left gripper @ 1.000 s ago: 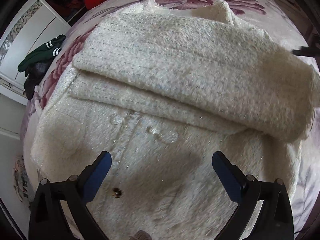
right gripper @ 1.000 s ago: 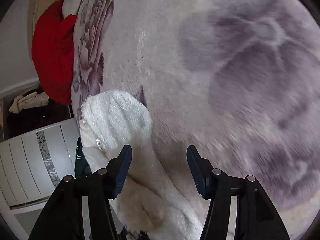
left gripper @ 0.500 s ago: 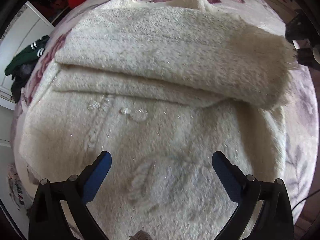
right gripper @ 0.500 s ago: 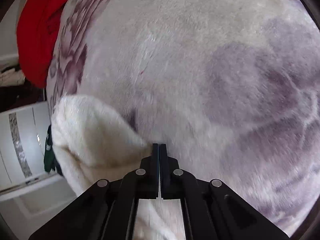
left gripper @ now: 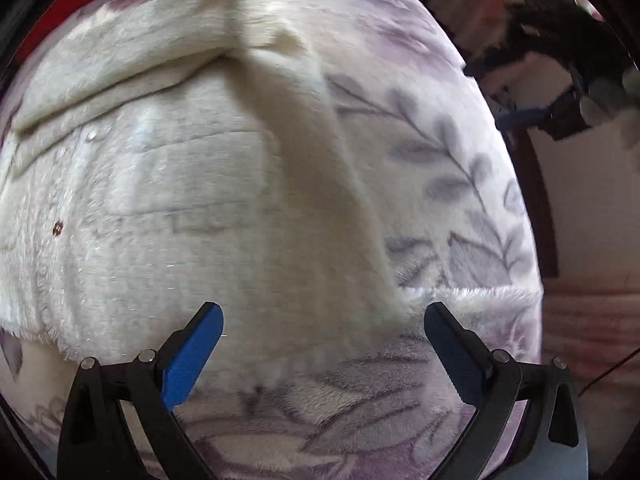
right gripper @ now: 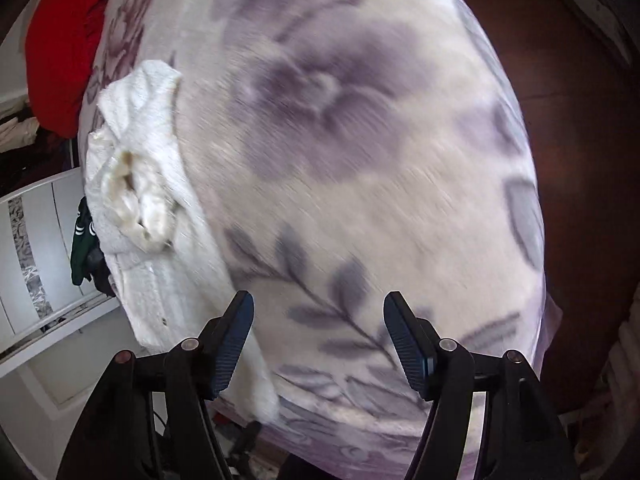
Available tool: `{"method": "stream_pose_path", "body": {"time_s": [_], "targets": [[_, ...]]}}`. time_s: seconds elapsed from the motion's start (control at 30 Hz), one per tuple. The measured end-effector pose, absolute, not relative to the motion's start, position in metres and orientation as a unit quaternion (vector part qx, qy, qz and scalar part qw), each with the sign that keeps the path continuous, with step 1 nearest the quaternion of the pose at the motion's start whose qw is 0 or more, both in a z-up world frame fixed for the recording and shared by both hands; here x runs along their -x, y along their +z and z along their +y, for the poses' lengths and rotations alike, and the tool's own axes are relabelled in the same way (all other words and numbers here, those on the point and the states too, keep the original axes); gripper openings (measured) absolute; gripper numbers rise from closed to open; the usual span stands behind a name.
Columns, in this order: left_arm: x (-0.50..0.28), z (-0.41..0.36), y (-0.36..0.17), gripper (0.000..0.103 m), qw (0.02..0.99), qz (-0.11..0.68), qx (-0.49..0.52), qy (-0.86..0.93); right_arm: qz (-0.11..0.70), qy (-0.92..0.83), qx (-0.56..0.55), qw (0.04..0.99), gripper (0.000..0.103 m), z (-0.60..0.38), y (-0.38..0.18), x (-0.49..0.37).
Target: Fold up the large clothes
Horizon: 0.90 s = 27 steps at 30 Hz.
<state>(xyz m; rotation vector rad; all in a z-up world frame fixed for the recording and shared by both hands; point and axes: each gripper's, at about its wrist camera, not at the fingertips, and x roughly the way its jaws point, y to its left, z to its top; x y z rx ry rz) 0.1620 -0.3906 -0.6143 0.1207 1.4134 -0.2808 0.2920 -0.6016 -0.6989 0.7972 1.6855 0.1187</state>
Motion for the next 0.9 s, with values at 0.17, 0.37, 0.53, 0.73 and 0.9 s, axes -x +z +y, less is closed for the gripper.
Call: {"method": "stream_pose_path", "body": {"time_s": [0.17, 0.37, 0.53, 0.73, 0.9], "targets": [[-0.16, -0.41, -0.633, 0.023, 0.776, 0.617, -0.112, -0.072, 0.703, 0.049, -0.387, 0.594, 0.07, -0.615, -0.711, -0.277], [-0.157, -0.389, -0.599, 0.012, 0.822, 0.564, -0.073, -0.035, 0.655, 0.115, -0.41, 0.624, 0.092, -0.594, -0.702, -0.342], [-0.141, -0.372, -0.574, 0.011, 0.83, 0.554, -0.064, -0.033, 0.618, 0.231, -0.417, 0.625, 0.1, -0.52, -0.7, -0.412], [-0.152, -0.347, -0.547, 0.011, 0.842, 0.537, -0.035, -0.024, 0.664, 0.254, -0.34, 0.616, 0.102, -0.439, -0.741, -0.468], [-0.155, -0.314, -0.537, 0.011, 0.852, 0.523, 0.01, -0.011, 0.648, 0.217, -0.411, 0.603, 0.024, -0.436, -0.745, -0.484]]}}
